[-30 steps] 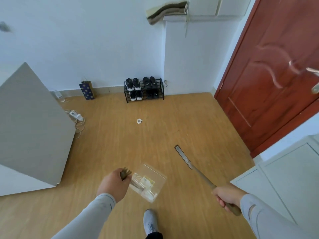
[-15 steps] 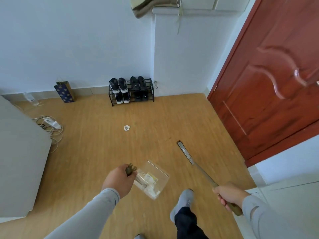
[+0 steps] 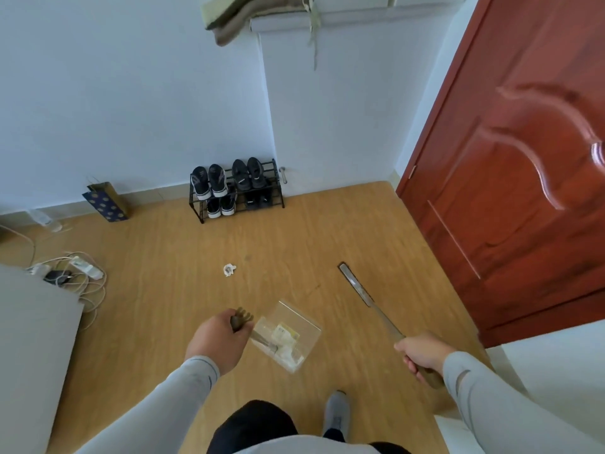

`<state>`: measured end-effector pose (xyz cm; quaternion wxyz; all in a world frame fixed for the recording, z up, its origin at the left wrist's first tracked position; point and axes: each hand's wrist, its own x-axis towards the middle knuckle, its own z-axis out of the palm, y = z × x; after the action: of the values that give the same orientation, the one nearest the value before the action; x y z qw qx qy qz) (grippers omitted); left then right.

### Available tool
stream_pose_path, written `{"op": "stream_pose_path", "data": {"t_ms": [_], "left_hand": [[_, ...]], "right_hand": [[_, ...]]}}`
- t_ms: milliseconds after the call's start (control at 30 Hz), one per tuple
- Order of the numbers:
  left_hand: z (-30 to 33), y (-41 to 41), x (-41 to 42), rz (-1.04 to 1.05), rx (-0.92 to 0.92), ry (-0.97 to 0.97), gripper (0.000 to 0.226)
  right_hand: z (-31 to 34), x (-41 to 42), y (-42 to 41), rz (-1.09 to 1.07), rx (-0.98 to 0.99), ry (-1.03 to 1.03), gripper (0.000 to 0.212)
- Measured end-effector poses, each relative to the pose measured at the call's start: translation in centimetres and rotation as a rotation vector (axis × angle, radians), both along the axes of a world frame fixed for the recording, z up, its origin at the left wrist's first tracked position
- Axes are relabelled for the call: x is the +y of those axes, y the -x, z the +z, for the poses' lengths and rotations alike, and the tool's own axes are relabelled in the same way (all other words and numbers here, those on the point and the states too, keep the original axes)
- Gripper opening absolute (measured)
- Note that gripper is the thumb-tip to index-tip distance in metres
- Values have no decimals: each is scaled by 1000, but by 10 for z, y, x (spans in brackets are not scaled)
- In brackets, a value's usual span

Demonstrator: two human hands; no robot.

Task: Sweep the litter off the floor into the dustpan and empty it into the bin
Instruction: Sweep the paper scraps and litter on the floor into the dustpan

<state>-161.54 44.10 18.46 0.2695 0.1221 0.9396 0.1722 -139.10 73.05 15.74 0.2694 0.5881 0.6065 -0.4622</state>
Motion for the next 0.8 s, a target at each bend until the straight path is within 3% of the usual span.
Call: {"op": "stream_pose_path", "data": {"t_ms": [467,800], "left_hand": [[-53,156,119,32,-124,-81,17],[-76,227,194,-36,-164,-45,20]], "right_hand": [[-13,117,161,-12,-154,7,44],[-22,195,238,-175,-173,4,32]]}}
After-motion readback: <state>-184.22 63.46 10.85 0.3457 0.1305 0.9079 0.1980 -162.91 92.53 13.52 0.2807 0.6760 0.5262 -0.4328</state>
